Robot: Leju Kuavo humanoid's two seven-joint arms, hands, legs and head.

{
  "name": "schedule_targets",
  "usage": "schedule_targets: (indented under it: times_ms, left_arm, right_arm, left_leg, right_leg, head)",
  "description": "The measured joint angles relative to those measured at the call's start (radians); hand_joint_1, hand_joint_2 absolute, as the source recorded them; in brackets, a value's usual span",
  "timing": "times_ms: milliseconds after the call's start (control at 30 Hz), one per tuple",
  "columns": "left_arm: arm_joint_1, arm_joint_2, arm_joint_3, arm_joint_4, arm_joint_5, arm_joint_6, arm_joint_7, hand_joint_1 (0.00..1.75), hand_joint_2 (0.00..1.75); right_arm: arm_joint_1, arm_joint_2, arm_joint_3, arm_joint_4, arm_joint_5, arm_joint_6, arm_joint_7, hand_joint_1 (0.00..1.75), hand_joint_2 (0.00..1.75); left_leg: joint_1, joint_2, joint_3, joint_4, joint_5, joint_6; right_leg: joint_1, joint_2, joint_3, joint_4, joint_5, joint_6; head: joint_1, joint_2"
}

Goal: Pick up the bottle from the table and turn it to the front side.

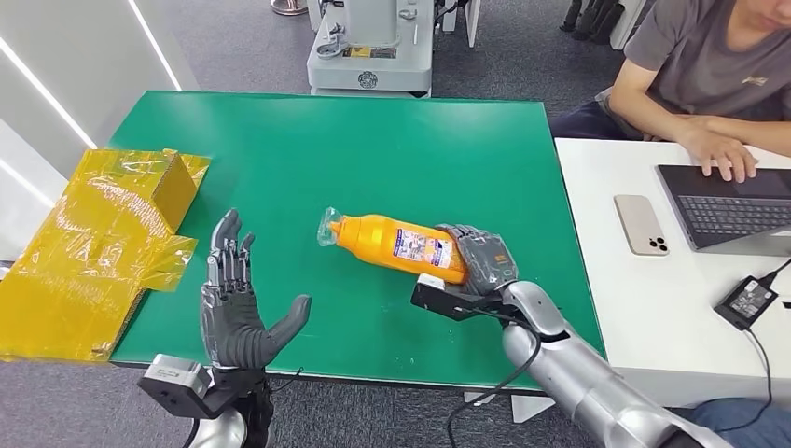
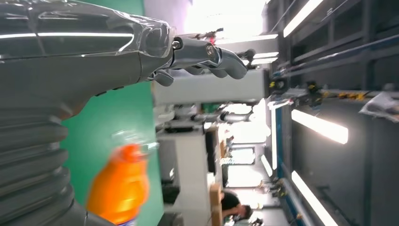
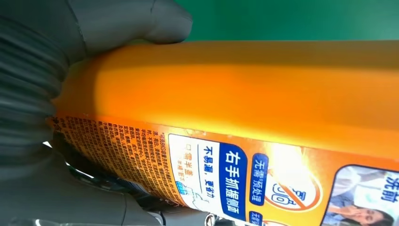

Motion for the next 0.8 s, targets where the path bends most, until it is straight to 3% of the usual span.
schedule_targets:
  times_ms: [367,567,800]
  left_arm:
    - [-0.114,-0.002,0.0,0.119,0.07,-0.012,0.005,0.0,1.75]
    - [-0.144,-0.006,0.0,0.144,0.109,-0.015,0.017,0.0,1.75]
    - [-0.181,-0.007,-0.014,0.183,0.199,-0.125,0.071,0.0,1.75]
  right_arm:
    - [0.239,0.079,-0.299,-0.256,0.0,-0.254,-0.183,1.75,1.75]
    - [0.289,0.097,-0.351,-0.326,-0.01,-0.294,-0.231,1.75,1.75]
    - [0.32,0.105,-0.362,-0.368,0.007,-0.292,-0.259,1.75,1.75]
  left_leg:
    - [0.0,-0.003,-0.001,0.0,0.0,0.0]
    - [0.0,-0.003,-0.001,0.0,0.0,0.0]
    - [0.0,-0.002,-0.001,0.0,0.0,0.0]
  right_leg:
    - [0.0,-0.003,0.0,0.0,-0.001,-0.001]
    - [0.0,-0.002,0.0,0.0,-0.001,-0.001]
    - [0.0,-0.002,0.0,0.0,-0.001,-0.001]
  head:
    - [0.0,0.0]
    - [0.0,0.0]
    - [0.0,0.0]
